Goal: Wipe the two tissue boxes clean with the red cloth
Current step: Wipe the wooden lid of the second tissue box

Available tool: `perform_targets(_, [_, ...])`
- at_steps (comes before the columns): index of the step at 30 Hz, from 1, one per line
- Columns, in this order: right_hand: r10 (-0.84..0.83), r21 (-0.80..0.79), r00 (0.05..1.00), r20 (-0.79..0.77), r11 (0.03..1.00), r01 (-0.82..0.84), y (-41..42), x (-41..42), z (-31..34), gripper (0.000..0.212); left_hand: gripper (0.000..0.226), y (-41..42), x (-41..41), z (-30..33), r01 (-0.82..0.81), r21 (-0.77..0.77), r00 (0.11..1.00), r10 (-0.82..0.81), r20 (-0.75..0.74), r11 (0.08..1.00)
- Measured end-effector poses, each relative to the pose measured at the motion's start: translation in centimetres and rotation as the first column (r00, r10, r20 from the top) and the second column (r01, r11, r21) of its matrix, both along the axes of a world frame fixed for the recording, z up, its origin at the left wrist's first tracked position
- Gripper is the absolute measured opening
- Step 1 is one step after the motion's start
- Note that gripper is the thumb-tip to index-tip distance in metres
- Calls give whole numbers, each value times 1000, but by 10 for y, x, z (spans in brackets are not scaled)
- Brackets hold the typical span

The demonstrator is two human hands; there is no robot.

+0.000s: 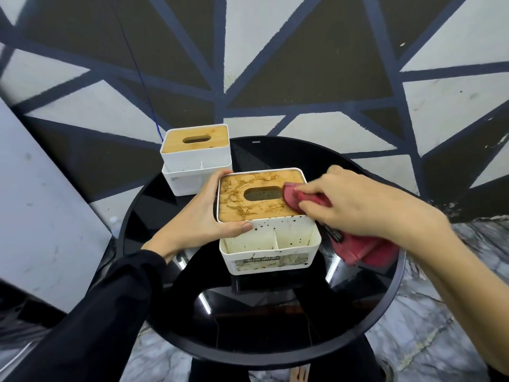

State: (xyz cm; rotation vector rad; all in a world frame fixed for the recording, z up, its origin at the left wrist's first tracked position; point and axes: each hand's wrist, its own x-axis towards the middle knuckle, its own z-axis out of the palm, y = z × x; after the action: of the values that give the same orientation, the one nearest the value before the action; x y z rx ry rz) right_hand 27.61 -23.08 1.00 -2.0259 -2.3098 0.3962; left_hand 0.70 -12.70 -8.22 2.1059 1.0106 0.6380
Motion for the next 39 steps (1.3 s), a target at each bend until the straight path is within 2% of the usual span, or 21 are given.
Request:
perform_targets(5, [24,-12,999,-21,1000,-24,-21,-2,3,30,122,2,-2,1,-1,-16,1000,1,-7,1000])
perform_targets(10, [-6,61,1000,-15,998,7,27,4,-10,20,124,4,-3,-1,10,-31,1000,-10,13,999])
perform_targets(15, [-14,119,1000,-4,993,14,67,5,-14,22,126,3,0,-1,7,-43,1000,-6,23,999])
perform_targets(19, [-12,96,1000,1,995,11,49,10,-16,36,126,5,-2,2,32,-62,999,-34,-18,998])
perform_targets(25, [71,19,996,-46,997,-70,-6,3,-9,20,127,6,-3,3,40,-81,999,-42,-28,996])
perform_targets(27, [66,23,995,-74,998,-65,-9,3,-9,21,127,6,-3,3,46,-95,999,-48,-22,994])
perform_targets(34, [-20,157,998,-53,987,29,54,9,-21,25,129,7,-4,1,38,-95,999,-39,-15,995])
perform_targets(37, [-22,162,1000,-19,987,25,63,8,-20,38,126,7,-3,1,24,-75,1000,-25,-14,997])
perform_targets(39, [-7,151,1000,-27,988,11,57,9,-21,27,124,5,-2,1,30,-66,999,-31,-18,997])
